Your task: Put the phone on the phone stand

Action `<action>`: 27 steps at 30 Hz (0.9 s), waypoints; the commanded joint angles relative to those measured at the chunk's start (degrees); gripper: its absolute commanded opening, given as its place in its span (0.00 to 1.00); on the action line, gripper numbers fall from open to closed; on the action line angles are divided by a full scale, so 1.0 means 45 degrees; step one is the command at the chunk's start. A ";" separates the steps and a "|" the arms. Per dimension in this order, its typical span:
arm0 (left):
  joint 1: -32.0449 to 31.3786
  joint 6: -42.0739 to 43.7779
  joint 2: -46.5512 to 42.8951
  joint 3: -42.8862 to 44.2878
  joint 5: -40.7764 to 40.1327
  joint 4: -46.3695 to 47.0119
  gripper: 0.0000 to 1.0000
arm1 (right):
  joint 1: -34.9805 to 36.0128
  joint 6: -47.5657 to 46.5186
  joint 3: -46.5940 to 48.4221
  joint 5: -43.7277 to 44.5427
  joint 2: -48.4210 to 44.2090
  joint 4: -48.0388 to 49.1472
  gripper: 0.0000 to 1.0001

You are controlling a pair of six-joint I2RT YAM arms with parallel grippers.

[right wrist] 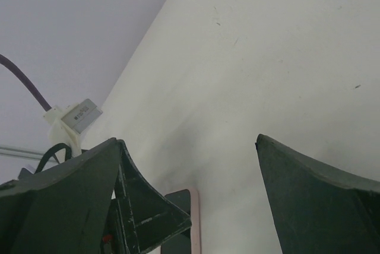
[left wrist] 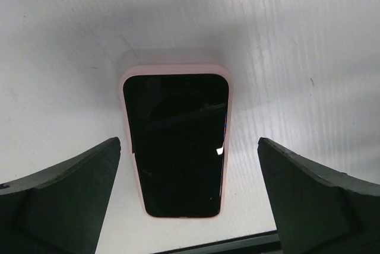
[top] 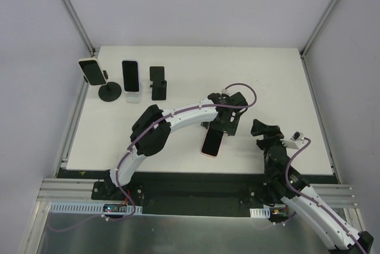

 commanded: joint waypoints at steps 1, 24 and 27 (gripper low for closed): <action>-0.0136 -0.0281 0.0570 0.0899 -0.0166 -0.0588 0.96 | -0.0038 0.0722 -0.1085 0.0137 0.1289 -0.0473 0.99; 0.0216 0.0247 0.1821 0.1233 0.0341 -0.0959 0.93 | -0.0038 0.0390 -0.1318 -0.0098 0.0587 -0.0473 0.99; 0.0352 0.0267 0.1861 0.1116 0.0595 -0.0960 0.91 | -0.0019 0.0390 -0.1318 -0.0078 0.0568 -0.0473 0.99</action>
